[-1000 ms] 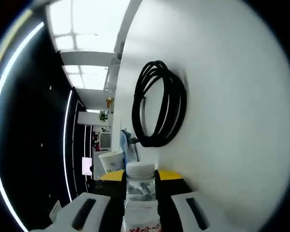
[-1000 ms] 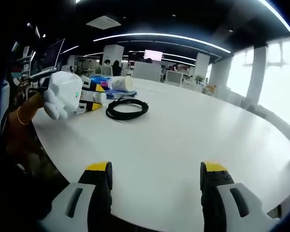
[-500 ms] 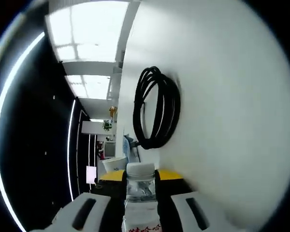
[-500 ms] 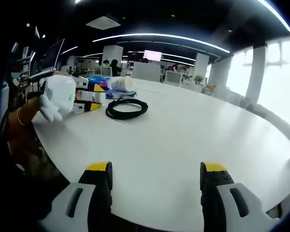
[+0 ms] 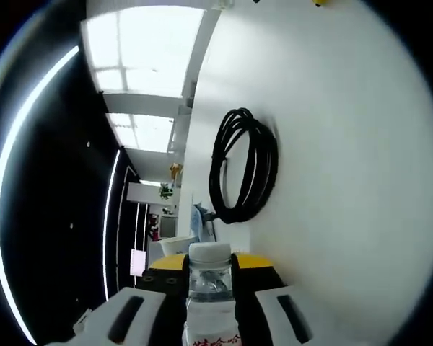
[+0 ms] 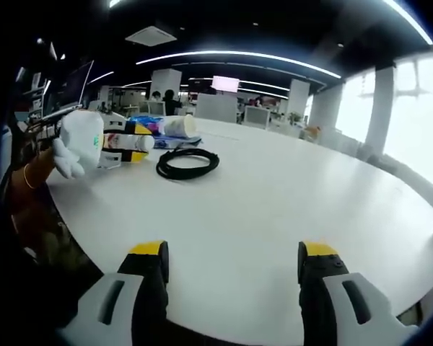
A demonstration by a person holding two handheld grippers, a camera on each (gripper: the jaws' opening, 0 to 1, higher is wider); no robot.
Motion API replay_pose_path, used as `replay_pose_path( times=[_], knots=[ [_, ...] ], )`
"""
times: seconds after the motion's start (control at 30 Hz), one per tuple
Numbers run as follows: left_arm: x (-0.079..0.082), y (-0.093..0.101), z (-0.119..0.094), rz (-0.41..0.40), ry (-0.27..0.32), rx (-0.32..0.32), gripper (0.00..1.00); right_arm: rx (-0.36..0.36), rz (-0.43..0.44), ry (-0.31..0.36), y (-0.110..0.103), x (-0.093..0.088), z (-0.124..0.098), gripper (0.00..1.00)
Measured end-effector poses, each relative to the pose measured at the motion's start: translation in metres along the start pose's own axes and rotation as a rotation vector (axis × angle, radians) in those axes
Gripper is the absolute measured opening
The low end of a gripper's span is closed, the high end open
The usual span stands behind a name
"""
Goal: Arrange the tabletop items into an orderly group along one side of the table until the central work area is clear of visible clutter.
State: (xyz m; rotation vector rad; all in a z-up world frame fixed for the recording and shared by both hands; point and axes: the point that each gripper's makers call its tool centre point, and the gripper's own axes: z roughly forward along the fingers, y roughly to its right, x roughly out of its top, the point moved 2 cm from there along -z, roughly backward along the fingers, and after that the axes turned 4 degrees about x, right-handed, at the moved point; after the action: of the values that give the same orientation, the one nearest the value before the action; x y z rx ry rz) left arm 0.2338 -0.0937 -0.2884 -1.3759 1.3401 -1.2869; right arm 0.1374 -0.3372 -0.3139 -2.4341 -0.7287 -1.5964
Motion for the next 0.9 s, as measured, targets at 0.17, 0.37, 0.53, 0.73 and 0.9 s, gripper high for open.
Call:
replay_pose_path(
  times=[0.17, 0.37, 0.53, 0.73, 0.9],
  knots=[
    [0.0, -0.006, -0.005, -0.031, 0.031, 0.01, 0.21, 0.015, -0.002, 0.008, -0.004, 0.003, 0.002, 0.69],
    [-0.003, -0.021, -0.013, -0.103, 0.062, 0.055, 0.2, 0.021, -0.013, -0.001, -0.007, 0.003, 0.005, 0.69],
    [-0.006, -0.028, -0.017, -0.143, 0.073, 0.065, 0.21, 0.018, -0.018, -0.003, -0.007, 0.005, 0.006, 0.67],
    [-0.008, -0.036, -0.023, -0.18, 0.085, 0.08, 0.21, 0.026, -0.026, 0.004, -0.01, 0.01, 0.008, 0.67],
    [-0.013, -0.043, -0.026, -0.222, 0.093, 0.081, 0.21, 0.035, -0.024, 0.006, -0.012, 0.012, 0.01, 0.67]
  ],
)
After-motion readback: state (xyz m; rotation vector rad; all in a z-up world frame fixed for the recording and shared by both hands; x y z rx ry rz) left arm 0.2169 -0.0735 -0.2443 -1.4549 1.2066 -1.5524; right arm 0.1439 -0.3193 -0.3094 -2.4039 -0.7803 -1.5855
